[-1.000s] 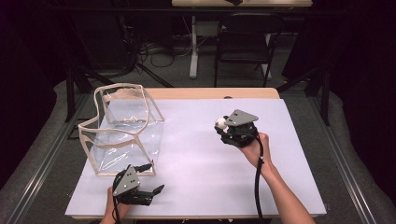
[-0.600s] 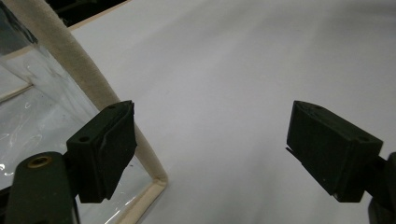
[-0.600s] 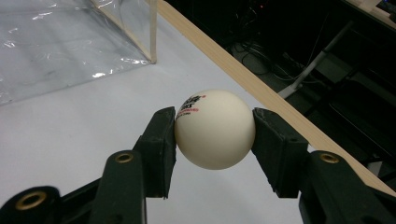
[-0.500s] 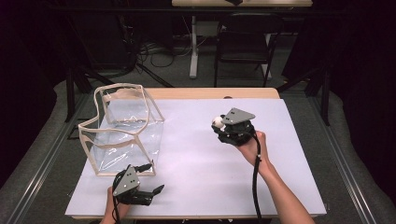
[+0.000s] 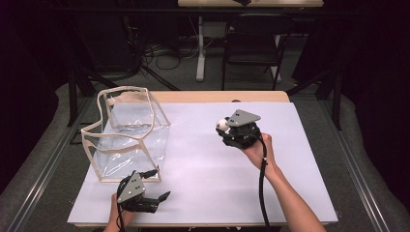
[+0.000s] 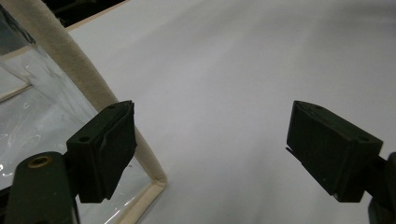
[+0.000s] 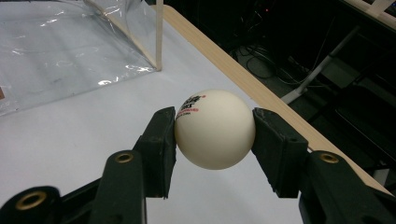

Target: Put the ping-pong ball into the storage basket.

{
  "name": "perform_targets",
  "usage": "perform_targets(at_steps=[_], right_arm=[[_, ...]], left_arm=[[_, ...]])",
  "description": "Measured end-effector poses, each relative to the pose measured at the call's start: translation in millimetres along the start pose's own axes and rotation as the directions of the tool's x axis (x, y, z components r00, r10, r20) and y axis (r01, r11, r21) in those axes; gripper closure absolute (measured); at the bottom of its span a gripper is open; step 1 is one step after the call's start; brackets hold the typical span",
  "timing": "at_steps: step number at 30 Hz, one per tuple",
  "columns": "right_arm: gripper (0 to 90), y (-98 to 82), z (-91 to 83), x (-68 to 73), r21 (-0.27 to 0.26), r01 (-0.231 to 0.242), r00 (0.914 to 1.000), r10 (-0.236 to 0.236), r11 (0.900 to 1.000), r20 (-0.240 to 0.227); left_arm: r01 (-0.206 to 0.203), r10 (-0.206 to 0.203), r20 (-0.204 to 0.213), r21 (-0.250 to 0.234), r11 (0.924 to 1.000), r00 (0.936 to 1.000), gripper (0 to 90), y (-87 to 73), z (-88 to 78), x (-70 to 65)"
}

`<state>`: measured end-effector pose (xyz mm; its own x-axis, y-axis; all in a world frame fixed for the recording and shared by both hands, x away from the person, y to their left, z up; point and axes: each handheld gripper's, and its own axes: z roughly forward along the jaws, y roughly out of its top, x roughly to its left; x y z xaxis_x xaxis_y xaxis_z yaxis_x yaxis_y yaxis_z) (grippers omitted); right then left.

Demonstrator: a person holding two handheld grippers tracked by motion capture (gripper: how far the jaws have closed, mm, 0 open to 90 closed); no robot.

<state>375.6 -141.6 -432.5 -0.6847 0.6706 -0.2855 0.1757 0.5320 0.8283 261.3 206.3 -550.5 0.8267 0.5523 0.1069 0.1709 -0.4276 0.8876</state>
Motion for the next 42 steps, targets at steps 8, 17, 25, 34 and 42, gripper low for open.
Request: perform_targets(at_steps=[8,17,25,34,42], right_arm=[[50.6,6.2,3.0,0.8,-0.005,0.008,0.9999,-0.008,1.000,-0.011],[50.6,10.9,5.9,3.2,-0.008,0.015,0.9997,-0.016,1.000,-0.019],[50.6,15.1,7.4,4.4,-0.013,0.021,0.9995,-0.021,1.000,-0.024],[50.6,20.0,11.0,8.2,-0.007,0.043,0.9986,-0.044,0.999,-0.031],[50.6,24.6,14.3,10.0,-0.007,0.053,0.9980,-0.053,0.999,-0.036]], left_arm=[[0.000,0.000,0.001,-0.001,1.0000,1.0000,16.2,0.0,0.1,0.1],[0.000,0.000,0.001,-0.002,1.0000,1.0000,16.2,-0.1,0.0,0.2],[0.002,-0.002,0.000,-0.002,1.0000,1.0000,16.2,-0.2,-0.3,0.1],[0.001,-0.001,-0.002,-0.002,1.0000,1.0000,16.2,-0.2,-0.6,0.3],[0.002,-0.002,-0.001,-0.003,1.0000,1.0000,16.2,-0.3,-0.6,0.2]])
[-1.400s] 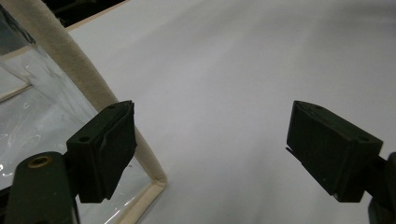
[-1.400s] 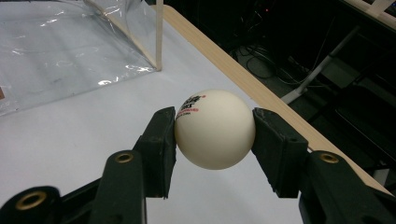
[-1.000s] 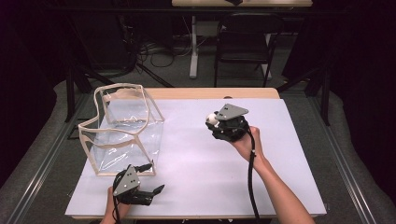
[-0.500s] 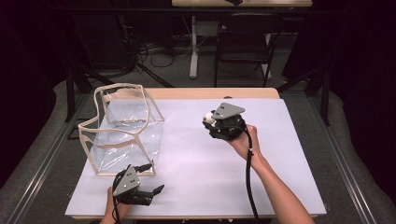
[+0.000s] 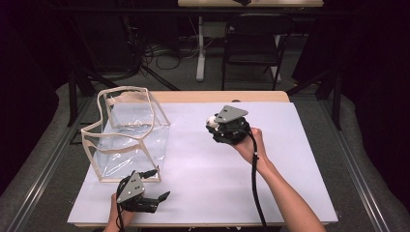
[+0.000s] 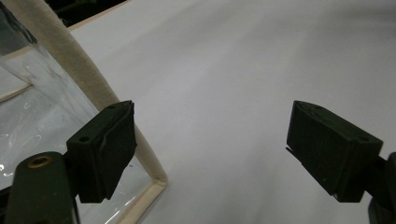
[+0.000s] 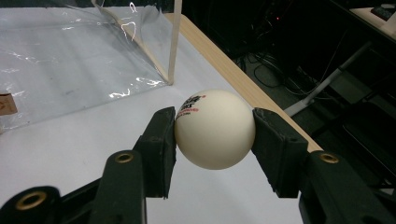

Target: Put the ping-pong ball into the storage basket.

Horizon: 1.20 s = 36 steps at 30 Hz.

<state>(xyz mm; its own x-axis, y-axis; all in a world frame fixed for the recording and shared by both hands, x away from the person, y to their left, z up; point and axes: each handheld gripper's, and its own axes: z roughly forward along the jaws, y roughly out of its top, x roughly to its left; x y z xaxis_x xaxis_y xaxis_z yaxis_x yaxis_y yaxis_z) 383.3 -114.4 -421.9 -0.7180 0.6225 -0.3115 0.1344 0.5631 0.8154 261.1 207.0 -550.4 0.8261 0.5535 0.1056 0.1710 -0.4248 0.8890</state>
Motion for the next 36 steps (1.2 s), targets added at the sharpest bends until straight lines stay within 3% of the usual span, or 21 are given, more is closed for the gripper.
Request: perform_targets(at_steps=[36], right_arm=[[50.6,22.4,15.7,11.3,-0.022,0.038,0.9988,-0.039,0.999,-0.029]], left_arm=[[0.000,0.000,0.003,0.000,1.0000,1.0000,16.2,-0.1,0.2,0.2]])
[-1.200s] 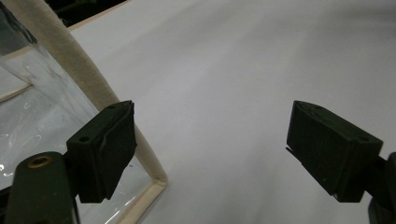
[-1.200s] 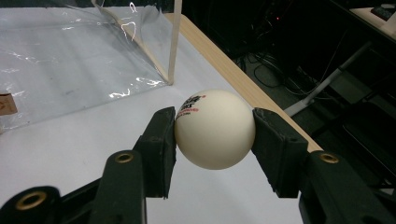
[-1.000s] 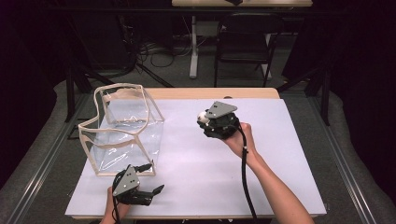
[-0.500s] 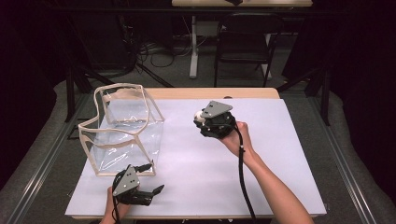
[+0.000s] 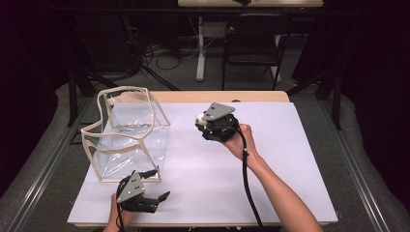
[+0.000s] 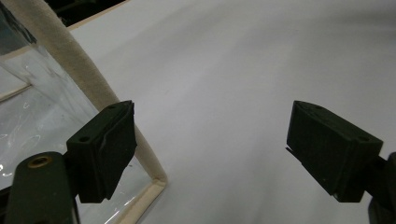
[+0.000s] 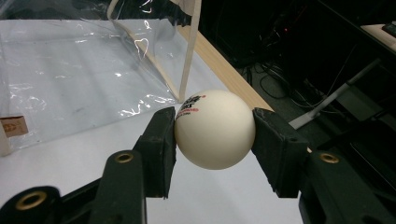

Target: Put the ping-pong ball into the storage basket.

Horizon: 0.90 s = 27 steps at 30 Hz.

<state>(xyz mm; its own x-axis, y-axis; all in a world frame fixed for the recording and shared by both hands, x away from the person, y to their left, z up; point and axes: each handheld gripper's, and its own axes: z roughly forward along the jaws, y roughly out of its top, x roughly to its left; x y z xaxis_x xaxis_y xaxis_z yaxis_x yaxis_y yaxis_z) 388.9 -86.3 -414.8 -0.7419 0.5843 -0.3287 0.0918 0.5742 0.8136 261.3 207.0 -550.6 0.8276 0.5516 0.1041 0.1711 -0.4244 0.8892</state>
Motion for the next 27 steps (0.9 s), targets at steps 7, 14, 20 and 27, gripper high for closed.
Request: perform_targets(at_steps=[7,14,20,27], right_arm=[[50.6,3.8,1.8,0.1,-0.006,0.000,1.0000,0.000,1.000,-0.003],[50.7,7.3,3.6,0.8,-0.009,0.001,1.0000,-0.001,1.000,-0.008],[50.6,10.9,5.3,1.8,-0.016,0.002,0.9999,-0.002,1.000,-0.013],[50.6,17.7,7.1,2.3,-0.028,0.004,0.9998,-0.005,1.000,-0.018]], left_arm=[[0.000,0.000,0.000,0.001,1.0000,1.0000,16.2,0.0,0.1,0.1],[-0.001,0.001,-0.001,0.000,1.0000,1.0000,16.2,0.0,-0.1,0.1],[0.000,0.000,-0.001,0.002,1.0000,1.0000,16.2,0.0,-0.5,0.1],[0.001,-0.001,-0.001,0.002,1.0000,1.0000,16.2,0.0,-0.6,0.1]])
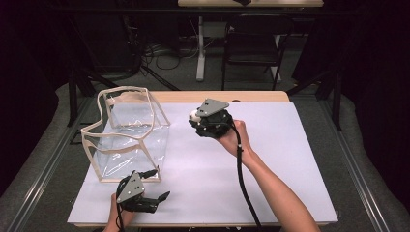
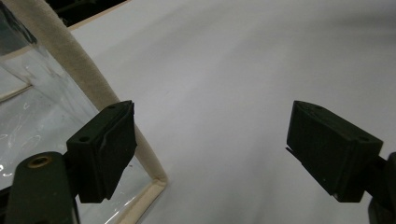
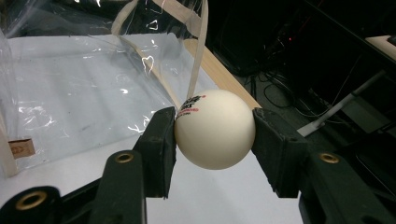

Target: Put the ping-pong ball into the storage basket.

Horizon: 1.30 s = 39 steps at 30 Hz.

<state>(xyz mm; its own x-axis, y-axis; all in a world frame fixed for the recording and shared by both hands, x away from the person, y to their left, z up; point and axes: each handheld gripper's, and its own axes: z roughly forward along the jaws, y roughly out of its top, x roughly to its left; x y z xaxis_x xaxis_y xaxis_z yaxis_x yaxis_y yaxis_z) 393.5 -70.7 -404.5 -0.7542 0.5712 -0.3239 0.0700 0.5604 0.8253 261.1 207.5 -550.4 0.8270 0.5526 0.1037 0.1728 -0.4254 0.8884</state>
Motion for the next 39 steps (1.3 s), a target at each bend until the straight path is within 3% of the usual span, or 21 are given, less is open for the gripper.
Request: perform_targets(at_steps=[39], right_arm=[[50.6,28.8,18.5,7.2,-0.024,0.016,0.9989,-0.017,1.000,-0.044]], left_arm=[[-0.004,0.004,0.002,0.001,1.0000,1.0000,16.2,-0.1,0.1,0.1]])
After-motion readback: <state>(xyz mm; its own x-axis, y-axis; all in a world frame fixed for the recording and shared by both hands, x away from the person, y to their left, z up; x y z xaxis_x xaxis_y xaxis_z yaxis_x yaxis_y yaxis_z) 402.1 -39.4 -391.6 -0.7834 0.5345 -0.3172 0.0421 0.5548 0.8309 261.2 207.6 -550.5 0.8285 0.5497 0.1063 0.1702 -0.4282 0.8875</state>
